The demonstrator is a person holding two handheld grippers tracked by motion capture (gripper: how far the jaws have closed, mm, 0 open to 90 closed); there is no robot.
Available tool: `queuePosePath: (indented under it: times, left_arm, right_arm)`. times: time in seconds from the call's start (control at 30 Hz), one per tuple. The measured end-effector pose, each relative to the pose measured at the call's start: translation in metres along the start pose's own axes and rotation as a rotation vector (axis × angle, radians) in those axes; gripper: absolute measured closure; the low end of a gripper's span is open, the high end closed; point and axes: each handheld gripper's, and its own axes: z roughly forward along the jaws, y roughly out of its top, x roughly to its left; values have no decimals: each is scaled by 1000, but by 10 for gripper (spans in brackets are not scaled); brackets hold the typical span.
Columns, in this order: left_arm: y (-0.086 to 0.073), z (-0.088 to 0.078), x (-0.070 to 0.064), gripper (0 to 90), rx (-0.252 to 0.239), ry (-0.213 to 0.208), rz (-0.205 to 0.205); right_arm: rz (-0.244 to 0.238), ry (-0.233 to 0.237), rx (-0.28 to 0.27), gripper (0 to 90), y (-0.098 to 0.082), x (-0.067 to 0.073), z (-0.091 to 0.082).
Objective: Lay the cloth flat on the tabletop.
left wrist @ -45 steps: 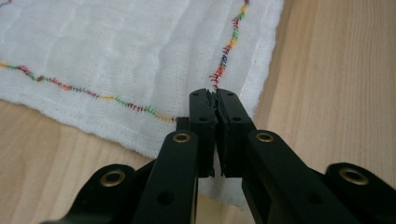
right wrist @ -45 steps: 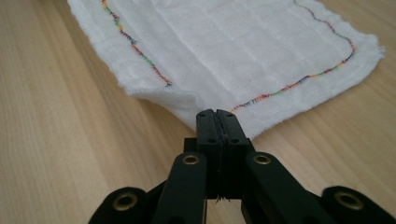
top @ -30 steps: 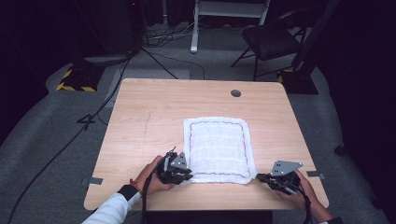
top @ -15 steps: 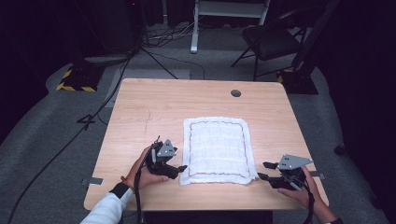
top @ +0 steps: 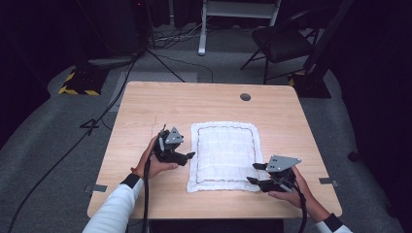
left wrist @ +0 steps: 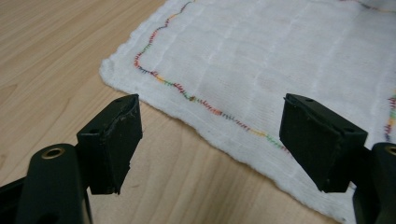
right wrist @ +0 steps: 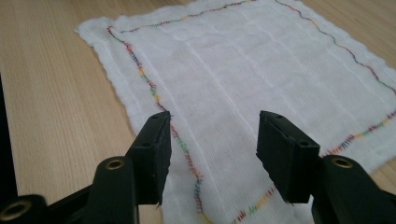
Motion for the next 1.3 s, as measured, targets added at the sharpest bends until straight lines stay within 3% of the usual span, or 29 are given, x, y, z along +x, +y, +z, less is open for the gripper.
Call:
queuePosePath:
  times: [0.23, 0.47, 0.53, 0.67, 0.83, 0.93, 1.0, 1.13, 1.2, 1.3]
  left_arm:
    - [11, 15, 16, 216, -8, 42, -29]
    - [19, 40, 34, 219, 26, 65, -69]
    - [22, 50, 41, 222, 33, 95, -80]
    - [27, 67, 55, 234, 45, 107, -127]
    - [30, 86, 68, 223, 68, 102, -203]
    - [28, 95, 71, 213, 94, 113, -211]
    - [25, 100, 71, 203, 124, 112, -195]
    - [21, 99, 74, 204, 104, 99, -223]
    - [19, 98, 73, 229, 88, 105, -211]
    - [18, 96, 72, 325, 74, 94, -211]
  right_arm:
    - [-52, 54, -6, 475, 24, 14, 25]
    - [-122, 101, 1, 489, 45, 35, 55]
    - [-144, 117, 6, 492, 50, 42, 65]
    - [-183, 164, 16, 499, 61, 57, 90]
    - [-198, 181, 23, 505, 66, 63, 104]
    - [-206, 186, 30, 508, 68, 66, 112]
    - [-203, 186, 27, 512, 70, 68, 117]
    - [-211, 200, 39, 511, 70, 72, 126]
    - [-214, 204, 39, 511, 70, 73, 128]
    - [-219, 211, 41, 509, 71, 76, 131]
